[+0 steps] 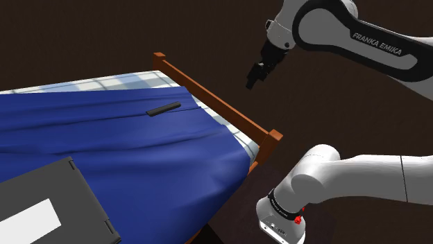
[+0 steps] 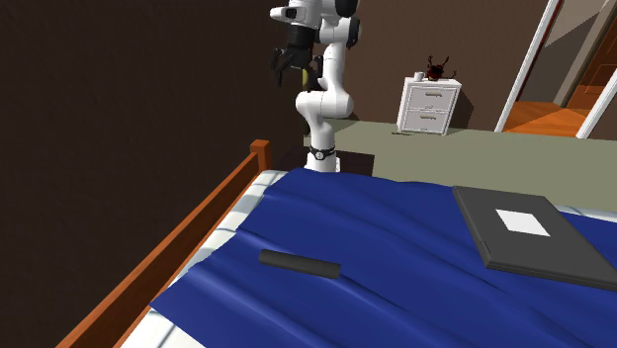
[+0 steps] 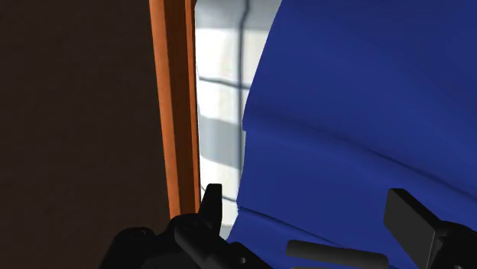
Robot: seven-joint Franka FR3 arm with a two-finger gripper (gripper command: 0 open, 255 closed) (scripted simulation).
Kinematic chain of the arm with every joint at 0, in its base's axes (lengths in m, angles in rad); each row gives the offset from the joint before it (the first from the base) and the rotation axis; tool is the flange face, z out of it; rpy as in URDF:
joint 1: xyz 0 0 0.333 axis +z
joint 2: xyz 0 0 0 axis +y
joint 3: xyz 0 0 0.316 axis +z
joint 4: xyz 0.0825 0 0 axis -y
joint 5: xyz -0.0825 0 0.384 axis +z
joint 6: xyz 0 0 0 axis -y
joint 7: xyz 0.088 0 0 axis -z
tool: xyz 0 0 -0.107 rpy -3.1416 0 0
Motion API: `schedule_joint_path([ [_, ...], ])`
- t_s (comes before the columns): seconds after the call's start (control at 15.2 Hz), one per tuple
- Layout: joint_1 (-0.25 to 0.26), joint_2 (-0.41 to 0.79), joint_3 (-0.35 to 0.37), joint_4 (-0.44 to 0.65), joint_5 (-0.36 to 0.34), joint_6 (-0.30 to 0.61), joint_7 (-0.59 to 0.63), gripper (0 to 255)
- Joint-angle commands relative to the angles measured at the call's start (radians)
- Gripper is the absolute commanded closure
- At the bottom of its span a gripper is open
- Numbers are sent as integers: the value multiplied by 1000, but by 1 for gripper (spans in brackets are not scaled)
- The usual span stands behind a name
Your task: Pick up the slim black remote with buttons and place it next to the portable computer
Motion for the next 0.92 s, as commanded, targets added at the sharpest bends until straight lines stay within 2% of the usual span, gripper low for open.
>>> schedule_joint_path([
  [0.0, 0, 0, 0, 0, 0, 0, 0, 0],
  [0.46, 67, 223, -101, 29, -32, 197, -262, 0],
  [0.86, 128, 439, -165, 107, -19, 332, -489, 0],
])
